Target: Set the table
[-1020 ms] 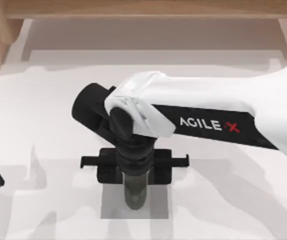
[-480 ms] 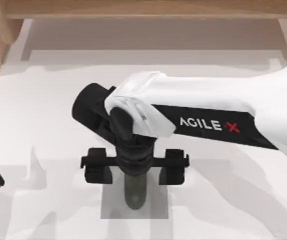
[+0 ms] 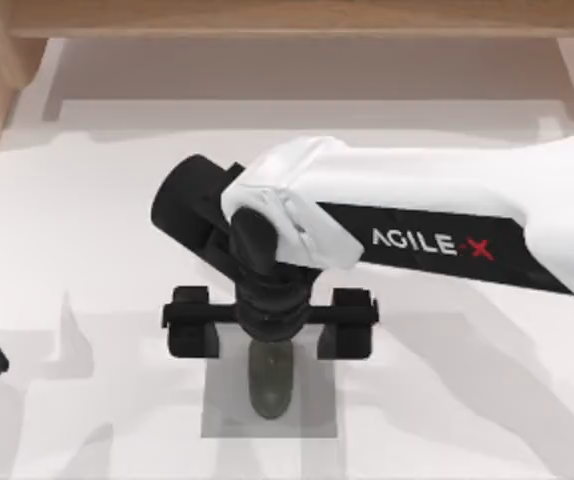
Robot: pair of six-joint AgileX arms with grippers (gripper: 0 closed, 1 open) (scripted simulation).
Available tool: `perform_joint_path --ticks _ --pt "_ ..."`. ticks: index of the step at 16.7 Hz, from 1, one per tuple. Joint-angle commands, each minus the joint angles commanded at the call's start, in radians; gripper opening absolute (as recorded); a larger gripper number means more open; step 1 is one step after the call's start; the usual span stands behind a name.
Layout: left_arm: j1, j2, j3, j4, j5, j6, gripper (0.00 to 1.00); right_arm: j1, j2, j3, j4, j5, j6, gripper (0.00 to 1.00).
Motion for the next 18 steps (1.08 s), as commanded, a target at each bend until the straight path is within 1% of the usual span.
perform_joint_path --ticks 4,8,12,18 --pt "0.000 0.000 0.000 0.000 0.000 0.000 1.00 -0.074 -0.066 -0.104 0.208 -0.023 -0.158 1.00" --pt "0.000 0.000 0.000 0.000 0.000 0.000 1.00 -0.192 -0.135 -0.282 0.550 -0.058 -0.400 1.00" --pt "0.000 0.000 0.000 0.000 0.000 0.000 1.00 -0.344 -0.194 -0.501 0.974 -0.105 -0.704 1.00" --pt "0.000 0.000 0.000 0.000 0.000 0.000 1.00 -0.631 -0.286 -0.830 1.621 -0.213 -1.229 1.00"
